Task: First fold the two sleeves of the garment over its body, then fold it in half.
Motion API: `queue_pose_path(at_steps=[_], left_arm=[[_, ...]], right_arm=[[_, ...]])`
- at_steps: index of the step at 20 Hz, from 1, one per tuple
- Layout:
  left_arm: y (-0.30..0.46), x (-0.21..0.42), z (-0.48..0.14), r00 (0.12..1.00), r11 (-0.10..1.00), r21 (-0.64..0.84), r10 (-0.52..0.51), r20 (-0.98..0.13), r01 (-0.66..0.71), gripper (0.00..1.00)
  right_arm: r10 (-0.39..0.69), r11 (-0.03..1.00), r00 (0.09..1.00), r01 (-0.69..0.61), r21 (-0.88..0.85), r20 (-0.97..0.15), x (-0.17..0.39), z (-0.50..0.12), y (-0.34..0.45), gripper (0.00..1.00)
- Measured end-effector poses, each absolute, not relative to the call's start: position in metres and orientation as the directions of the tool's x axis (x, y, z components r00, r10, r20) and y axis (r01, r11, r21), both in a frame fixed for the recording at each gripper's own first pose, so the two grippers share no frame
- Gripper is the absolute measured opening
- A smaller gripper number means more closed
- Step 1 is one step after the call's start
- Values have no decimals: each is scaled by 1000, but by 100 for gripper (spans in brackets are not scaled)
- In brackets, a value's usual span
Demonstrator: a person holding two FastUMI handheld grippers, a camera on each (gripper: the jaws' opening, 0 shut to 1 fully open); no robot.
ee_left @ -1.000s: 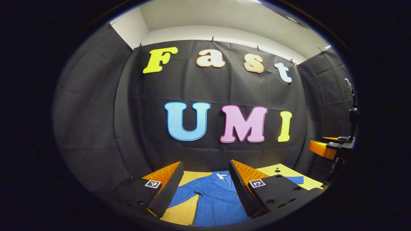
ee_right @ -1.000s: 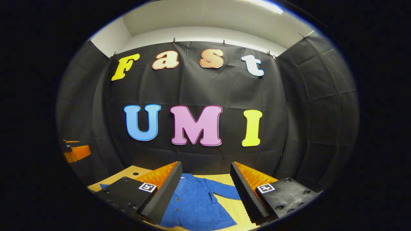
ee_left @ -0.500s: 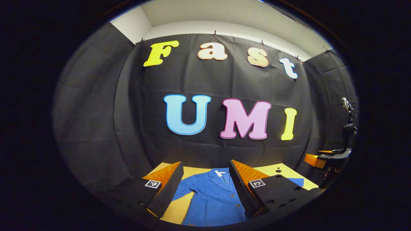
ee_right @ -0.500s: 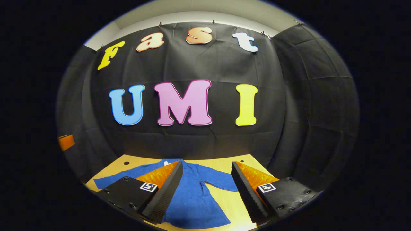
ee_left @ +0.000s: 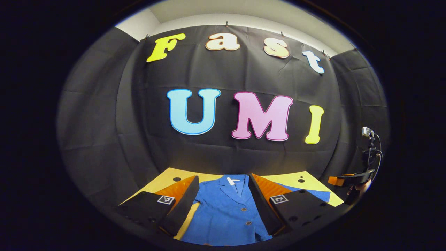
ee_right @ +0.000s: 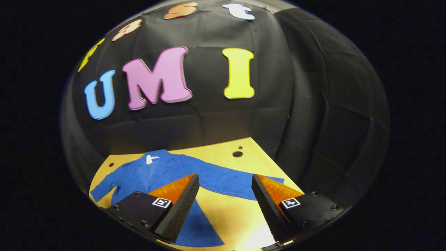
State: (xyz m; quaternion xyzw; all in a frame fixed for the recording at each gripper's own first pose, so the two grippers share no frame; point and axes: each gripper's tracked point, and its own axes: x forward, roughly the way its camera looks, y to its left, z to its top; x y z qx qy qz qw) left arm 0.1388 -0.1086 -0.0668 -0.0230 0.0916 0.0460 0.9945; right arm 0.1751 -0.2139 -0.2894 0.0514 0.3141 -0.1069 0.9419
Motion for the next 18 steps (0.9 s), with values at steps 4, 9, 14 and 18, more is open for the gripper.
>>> queue_pose_path(at_steps=[4,9,14,18], left_arm=[[-130,153,-84,972,997,5,74,-224,-75,82],[-159,171,-95,963,999,1,35,-267,-36,82],[-187,176,-107,950,1000,-22,-13,-313,7,82],[-194,180,-110,943,999,-39,-31,-332,19,82]], right_arm=[[-231,935,669,353,28,-706,181,-344,-269,98],[-283,918,519,391,-70,-806,176,-413,-318,98],[-258,899,378,432,-77,-889,166,-475,-331,99],[-279,874,347,478,-87,-895,167,-489,-343,99]])
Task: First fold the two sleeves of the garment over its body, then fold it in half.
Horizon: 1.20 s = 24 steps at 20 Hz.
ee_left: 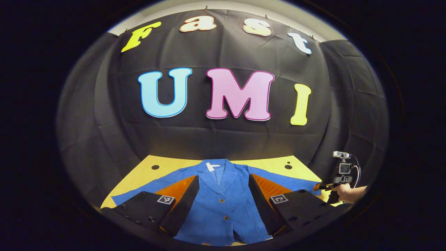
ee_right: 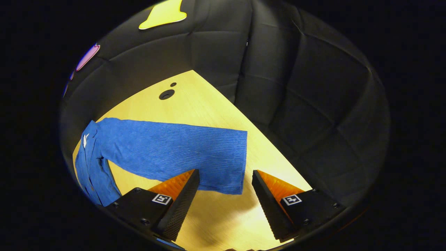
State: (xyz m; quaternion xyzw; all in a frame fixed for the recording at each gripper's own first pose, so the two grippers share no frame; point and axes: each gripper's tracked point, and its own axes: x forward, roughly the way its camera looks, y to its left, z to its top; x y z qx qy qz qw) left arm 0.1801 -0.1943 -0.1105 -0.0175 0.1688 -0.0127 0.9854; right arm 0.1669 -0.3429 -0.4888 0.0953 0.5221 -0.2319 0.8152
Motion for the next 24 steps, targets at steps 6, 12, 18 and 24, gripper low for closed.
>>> queue_pose_path(at_steps=[6,12,18,24], left_arm=[[-194,185,-114,939,999,-44,-23,-342,9,82],[-199,174,-125,927,999,-48,-30,-374,12,82],[-187,169,-128,925,999,-52,-6,-380,-14,82],[-176,166,-133,923,996,-74,23,-383,-55,80]], right_arm=[[-261,880,330,468,-82,-907,161,-502,-340,97],[-208,874,357,487,-8,-911,174,-507,-333,32],[-53,854,425,488,179,-904,184,-498,-313,5],[-3,939,535,292,182,-845,223,-440,-257,5]])
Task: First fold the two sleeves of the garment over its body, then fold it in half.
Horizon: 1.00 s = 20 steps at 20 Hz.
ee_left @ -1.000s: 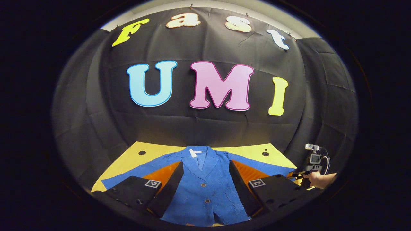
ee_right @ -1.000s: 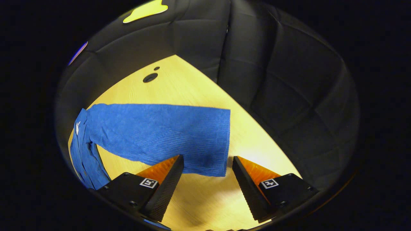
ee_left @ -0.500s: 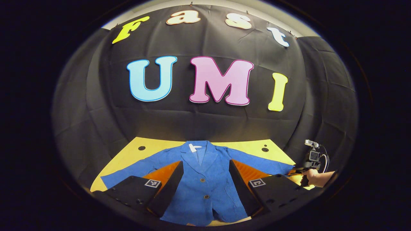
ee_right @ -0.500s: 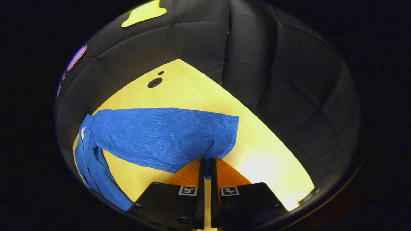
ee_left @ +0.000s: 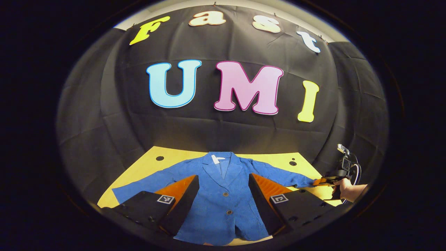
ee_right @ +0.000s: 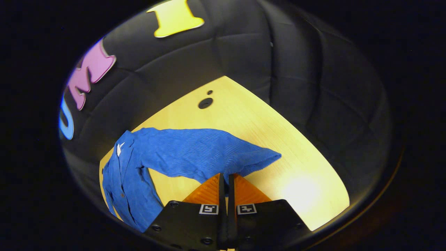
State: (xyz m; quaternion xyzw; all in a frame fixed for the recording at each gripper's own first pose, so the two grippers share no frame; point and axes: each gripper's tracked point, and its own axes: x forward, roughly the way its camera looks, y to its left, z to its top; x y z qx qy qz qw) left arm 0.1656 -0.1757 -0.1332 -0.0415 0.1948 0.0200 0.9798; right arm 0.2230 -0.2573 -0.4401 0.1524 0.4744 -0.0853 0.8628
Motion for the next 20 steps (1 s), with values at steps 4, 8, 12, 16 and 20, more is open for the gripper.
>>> queue_pose_path(at_steps=[4,8,12,16,20], left_arm=[[-169,158,-137,920,993,-91,34,-390,-75,82],[-150,146,-138,917,991,-81,69,-392,-110,82],[-124,130,-141,907,979,-96,128,-401,-181,82],[-96,114,-145,894,971,-71,179,-410,-227,82],[-69,106,-154,883,955,-82,227,-411,-284,82]], right_arm=[[102,961,582,153,232,-807,243,-401,-184,5],[242,951,607,8,310,-757,260,-372,-93,4],[366,922,599,-127,366,-713,289,-346,0,5],[466,884,562,-259,390,-683,305,-344,96,4],[551,833,493,-368,413,-673,289,-358,189,4]])
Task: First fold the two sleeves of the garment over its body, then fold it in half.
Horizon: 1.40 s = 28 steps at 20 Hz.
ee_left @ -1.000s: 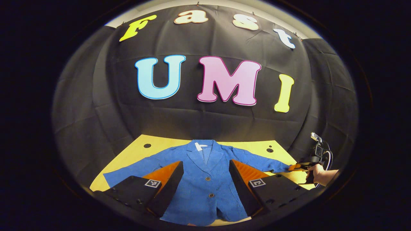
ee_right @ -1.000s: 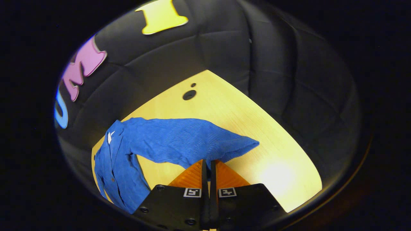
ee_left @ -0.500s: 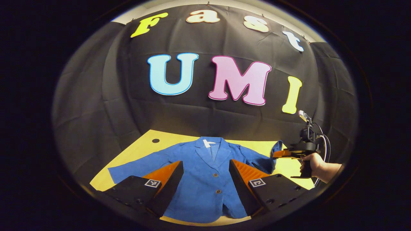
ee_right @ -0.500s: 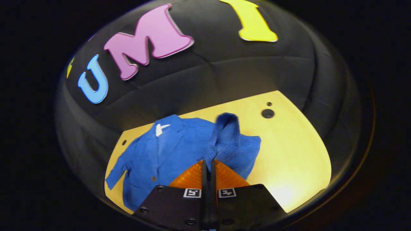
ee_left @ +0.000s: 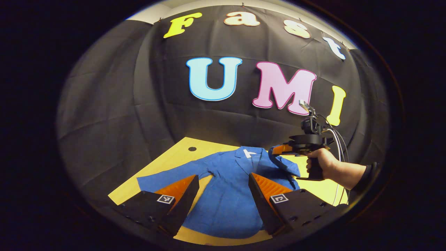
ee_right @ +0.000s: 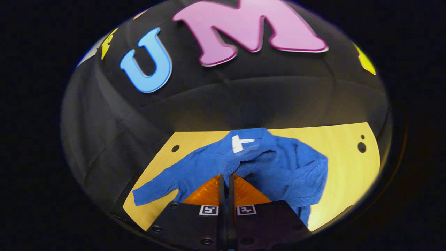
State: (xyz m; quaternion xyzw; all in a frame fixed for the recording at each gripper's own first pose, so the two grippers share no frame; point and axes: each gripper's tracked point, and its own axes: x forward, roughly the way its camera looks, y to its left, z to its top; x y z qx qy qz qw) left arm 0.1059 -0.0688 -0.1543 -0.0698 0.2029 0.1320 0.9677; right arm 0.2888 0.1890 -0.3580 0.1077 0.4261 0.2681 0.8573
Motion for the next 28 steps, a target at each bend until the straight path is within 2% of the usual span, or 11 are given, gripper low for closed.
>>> queue_pose_path(at_steps=[4,6,7,8,11,15,21,23,24,27,28], left_arm=[[-47,106,-185,866,943,-105,242,-437,-316,82],[-34,109,-203,856,934,-122,249,-454,-337,83],[-26,112,-210,854,926,-138,255,-454,-351,85],[-18,116,-219,853,917,-158,264,-451,-367,84],[7,130,-241,840,879,-213,299,-453,-428,85],[74,131,-283,805,831,-179,419,-419,-526,84],[184,97,-336,612,704,20,630,-479,-710,84],[204,89,-353,561,663,28,654,-508,-748,85],[210,88,-358,556,648,6,658,-508,-761,88],[223,86,-386,542,633,-59,607,-581,-772,82],[222,88,-395,529,637,-56,585,-615,-769,84]], right_arm=[[607,785,426,-455,420,-671,258,-394,270,4],[575,798,467,-500,335,-672,262,-418,289,5],[554,809,503,-514,285,-663,266,-426,295,10],[557,806,524,-530,265,-645,267,-430,303,8],[527,821,564,-531,210,-636,265,-439,299,96],[523,840,672,-510,186,-525,267,-410,265,99],[453,889,844,-451,77,-287,249,-325,155,97],[429,900,868,-434,35,-251,246,-306,122,97],[417,904,866,-426,28,-276,238,-305,108,97],[412,896,858,-443,-36,-308,219,-295,74,97],[404,895,864,-441,-65,-301,215,-288,64,97]])
